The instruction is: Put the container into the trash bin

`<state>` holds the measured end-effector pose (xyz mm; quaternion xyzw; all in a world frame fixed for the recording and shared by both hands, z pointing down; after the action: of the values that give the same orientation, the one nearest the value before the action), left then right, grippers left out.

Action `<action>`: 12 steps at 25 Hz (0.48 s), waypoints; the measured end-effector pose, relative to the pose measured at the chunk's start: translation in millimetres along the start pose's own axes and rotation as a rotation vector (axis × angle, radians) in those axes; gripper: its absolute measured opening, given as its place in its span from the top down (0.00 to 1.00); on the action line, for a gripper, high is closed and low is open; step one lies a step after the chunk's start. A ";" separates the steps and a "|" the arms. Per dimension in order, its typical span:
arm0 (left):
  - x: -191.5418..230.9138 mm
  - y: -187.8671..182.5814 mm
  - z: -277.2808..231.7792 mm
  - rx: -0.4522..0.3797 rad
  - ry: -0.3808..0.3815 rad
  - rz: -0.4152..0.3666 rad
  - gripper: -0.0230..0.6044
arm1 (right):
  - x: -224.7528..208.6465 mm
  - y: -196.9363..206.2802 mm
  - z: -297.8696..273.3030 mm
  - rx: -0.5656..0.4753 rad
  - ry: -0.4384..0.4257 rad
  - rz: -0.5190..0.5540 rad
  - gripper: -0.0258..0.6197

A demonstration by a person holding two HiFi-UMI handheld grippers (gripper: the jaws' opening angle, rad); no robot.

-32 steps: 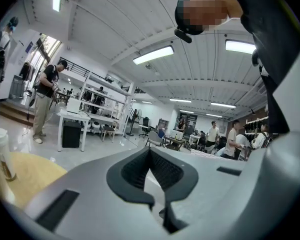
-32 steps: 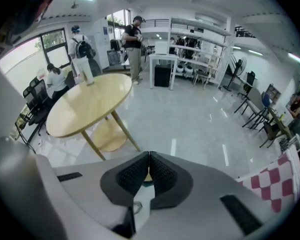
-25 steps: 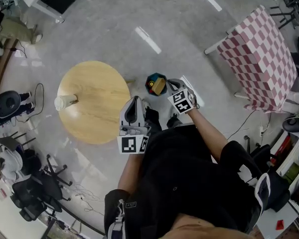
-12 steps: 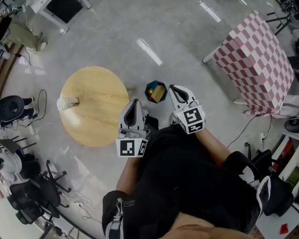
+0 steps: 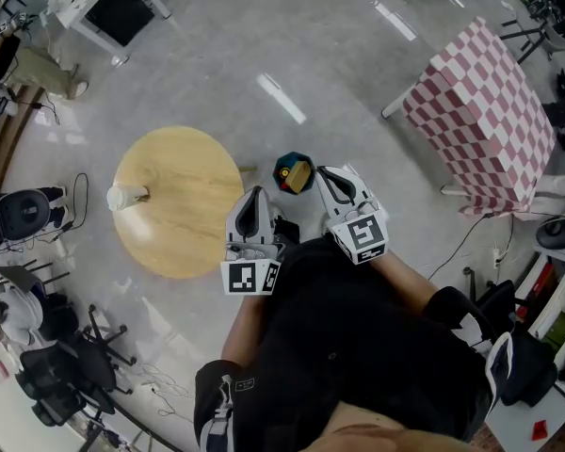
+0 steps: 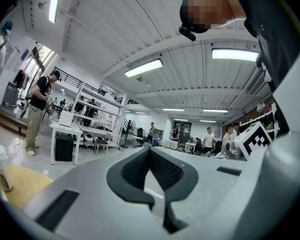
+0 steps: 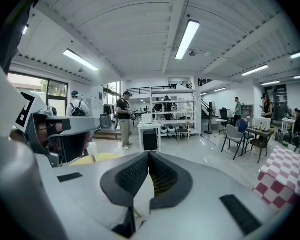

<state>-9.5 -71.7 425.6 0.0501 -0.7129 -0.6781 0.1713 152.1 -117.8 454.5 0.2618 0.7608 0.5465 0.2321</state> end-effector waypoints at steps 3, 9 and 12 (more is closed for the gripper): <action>1.3 0.7 0.0 0.002 -0.002 -0.001 0.95 | 0.3 1.0 -1.3 0.004 -0.003 0.006 0.92; 2.7 0.3 -3.2 0.003 0.003 -0.005 0.95 | 0.7 -0.3 -4.5 0.004 -0.010 0.009 0.92; 2.1 1.0 -3.1 -0.002 0.003 0.000 0.95 | 1.8 1.1 -5.8 0.010 -0.022 0.012 0.92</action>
<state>-10.3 -75.2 427.1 0.0510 -0.7120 -0.6787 0.1727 147.2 -120.5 457.2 0.2738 0.7593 0.5411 0.2359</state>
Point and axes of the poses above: the fingertips, and each gripper's own axes: z backward along the fingers, x to its left, y out of its underside, the point moved 5 cm from there along z, backward along the fingers, and after that the axes turned 2 degrees about -z, right-handed, at the moved point
